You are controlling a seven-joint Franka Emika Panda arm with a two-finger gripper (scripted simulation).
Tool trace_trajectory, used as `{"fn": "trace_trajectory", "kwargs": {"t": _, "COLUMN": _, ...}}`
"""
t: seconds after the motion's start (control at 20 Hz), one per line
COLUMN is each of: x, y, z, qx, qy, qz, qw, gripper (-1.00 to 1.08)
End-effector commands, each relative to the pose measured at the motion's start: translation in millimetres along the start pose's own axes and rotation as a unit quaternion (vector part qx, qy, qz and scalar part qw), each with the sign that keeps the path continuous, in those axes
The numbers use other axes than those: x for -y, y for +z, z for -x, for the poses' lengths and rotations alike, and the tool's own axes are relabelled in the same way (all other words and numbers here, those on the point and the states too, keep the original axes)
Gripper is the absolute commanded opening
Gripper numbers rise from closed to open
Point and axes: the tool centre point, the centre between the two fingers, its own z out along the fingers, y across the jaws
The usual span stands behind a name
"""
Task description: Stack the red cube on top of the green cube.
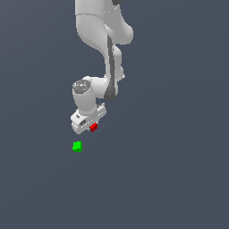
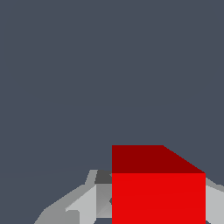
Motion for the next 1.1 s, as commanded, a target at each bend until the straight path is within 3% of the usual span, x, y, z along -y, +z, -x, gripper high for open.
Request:
{"fn": "trace_trajectory", "kwargs": {"t": 0.0, "x": -0.1, "y": -13.5, "z": 0.0, "qx": 0.000, "qy": 0.000, "qz": 0.001, "qw": 1.0000, "gripper": -1.00}}
{"fn": "trace_trajectory", "kwargs": {"t": 0.5, "x": 0.3, "y": -70.3, "z": 0.0, "qx": 0.000, "qy": 0.000, "qz": 0.001, "qw": 1.0000, "gripper": -1.00}}
{"fn": "trace_trajectory", "kwargs": {"t": 1.05, "x": -4.4, "y": -74.7, "z": -1.5, "qx": -0.001, "qy": 0.000, "qz": 0.001, "qw": 1.0000, "gripper": -1.00}}
